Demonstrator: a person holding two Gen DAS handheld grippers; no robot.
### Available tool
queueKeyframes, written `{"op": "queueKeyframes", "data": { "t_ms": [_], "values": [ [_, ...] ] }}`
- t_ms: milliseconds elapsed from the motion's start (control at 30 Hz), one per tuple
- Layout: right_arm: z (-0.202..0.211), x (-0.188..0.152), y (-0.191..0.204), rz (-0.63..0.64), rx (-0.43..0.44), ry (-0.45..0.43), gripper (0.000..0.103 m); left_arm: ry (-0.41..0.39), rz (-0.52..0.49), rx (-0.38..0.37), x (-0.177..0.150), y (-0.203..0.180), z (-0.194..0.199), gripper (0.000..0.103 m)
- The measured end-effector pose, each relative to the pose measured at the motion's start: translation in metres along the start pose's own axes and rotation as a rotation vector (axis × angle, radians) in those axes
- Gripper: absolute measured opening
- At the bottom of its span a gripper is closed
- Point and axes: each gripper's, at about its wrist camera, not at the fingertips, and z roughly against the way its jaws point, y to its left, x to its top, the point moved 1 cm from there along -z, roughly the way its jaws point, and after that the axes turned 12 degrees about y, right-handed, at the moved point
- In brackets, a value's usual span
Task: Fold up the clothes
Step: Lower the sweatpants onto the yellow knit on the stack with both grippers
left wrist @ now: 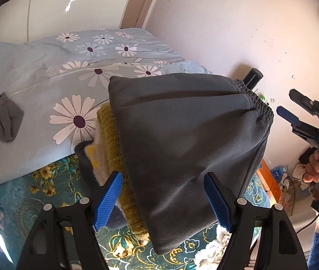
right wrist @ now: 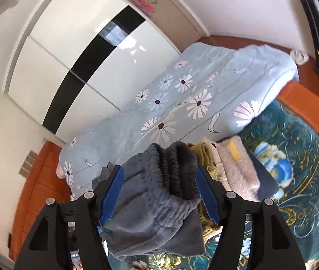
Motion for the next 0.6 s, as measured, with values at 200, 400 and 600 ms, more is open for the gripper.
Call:
{"op": "queueKeyframes", "data": {
  "t_ms": [200,400,600],
  "values": [
    [-0.014,-0.038,0.034,0.195,-0.089,0.046,0.067,-0.058,-0.069,-0.015,-0.005,-0.019,0.013,0.078],
    [-0.045,-0.053,0.029,0.241,-0.165,0.084,0.067,-0.010,-0.086,0.037,-0.007,-0.026,-0.010,0.080],
    [-0.068,-0.044,0.011,0.170,-0.166,0.118,0.069,0.056,-0.014,0.049,-0.001,-0.011,-0.033,0.084]
  ]
}}
